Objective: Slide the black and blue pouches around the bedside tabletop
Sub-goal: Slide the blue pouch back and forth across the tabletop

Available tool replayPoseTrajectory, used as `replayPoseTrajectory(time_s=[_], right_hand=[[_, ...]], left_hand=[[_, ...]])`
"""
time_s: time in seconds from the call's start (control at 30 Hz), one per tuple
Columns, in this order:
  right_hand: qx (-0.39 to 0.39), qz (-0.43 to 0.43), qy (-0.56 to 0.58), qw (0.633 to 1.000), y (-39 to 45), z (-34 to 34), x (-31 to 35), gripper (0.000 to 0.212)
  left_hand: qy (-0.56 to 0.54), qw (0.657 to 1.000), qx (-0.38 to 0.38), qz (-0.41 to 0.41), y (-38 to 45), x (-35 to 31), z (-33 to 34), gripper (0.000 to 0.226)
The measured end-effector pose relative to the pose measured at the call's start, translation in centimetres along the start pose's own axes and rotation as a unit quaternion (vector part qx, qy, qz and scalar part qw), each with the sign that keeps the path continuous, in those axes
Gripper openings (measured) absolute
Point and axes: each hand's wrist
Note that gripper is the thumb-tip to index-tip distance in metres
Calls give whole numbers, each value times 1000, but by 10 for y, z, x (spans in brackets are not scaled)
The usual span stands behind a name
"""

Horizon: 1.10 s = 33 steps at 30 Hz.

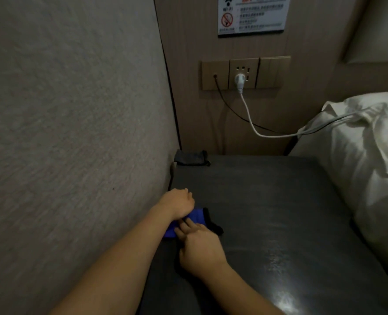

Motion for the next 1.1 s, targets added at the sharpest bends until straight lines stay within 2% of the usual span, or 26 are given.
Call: replayPoseTrajectory(time_s=[0.1,0.3,0.47,0.57,0.83,1.1], right_hand=[[1,12,-27,1000,-16,-10,-24,41],[22,131,-109,985,-64,-46,-108,42],[-21,246,-123,961,-106,-84,-176,49],[10,281,-149,948,-128,-110,-197,51],[-2,353,-127,927,-145,-112,-195,53],[-20,357,-119,926,-158,-92,-169,56]], left_hand=[[27,999,23,33,-4,4,12,55],[32,998,17,42,-10,2,18,58],[50,998,1,33,-17,-2,26,63],[53,998,-4,28,-23,-4,31,66],[64,998,-12,27,-31,-7,34,66],[57,998,8,22,-36,-8,33,65]])
Point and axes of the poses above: each hand's wrist, its own y-axis towards the middle knuckle, its own z-axis out of the palm, x = y × z
